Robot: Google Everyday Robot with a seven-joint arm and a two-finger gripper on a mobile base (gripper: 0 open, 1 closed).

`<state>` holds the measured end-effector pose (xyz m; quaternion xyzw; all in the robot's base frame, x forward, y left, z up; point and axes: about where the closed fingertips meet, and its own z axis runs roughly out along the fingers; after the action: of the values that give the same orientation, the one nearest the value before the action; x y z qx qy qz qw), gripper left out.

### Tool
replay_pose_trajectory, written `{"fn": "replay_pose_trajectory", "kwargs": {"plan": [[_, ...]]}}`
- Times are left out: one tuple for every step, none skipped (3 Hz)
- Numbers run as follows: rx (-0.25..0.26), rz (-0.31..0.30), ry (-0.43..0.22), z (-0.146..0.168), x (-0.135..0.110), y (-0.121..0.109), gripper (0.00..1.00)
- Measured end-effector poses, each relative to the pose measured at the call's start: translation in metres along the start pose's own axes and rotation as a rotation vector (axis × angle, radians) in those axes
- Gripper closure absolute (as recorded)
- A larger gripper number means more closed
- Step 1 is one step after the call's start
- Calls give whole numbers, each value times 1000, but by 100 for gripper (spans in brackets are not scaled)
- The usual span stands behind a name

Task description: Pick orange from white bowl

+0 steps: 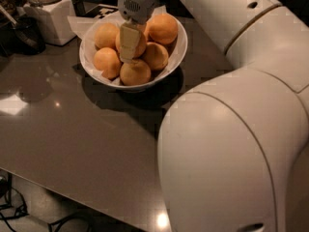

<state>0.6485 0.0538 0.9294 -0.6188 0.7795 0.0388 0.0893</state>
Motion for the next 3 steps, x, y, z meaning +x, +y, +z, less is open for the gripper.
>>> {"fn": "replay_pose_trajectory", "kwargs": {"plan": [[24,-1,-29,3,-9,-7,61],[27,-1,-32,1,-10,-8,84],[57,-15,-58,-3,-14,-10,100]]}}
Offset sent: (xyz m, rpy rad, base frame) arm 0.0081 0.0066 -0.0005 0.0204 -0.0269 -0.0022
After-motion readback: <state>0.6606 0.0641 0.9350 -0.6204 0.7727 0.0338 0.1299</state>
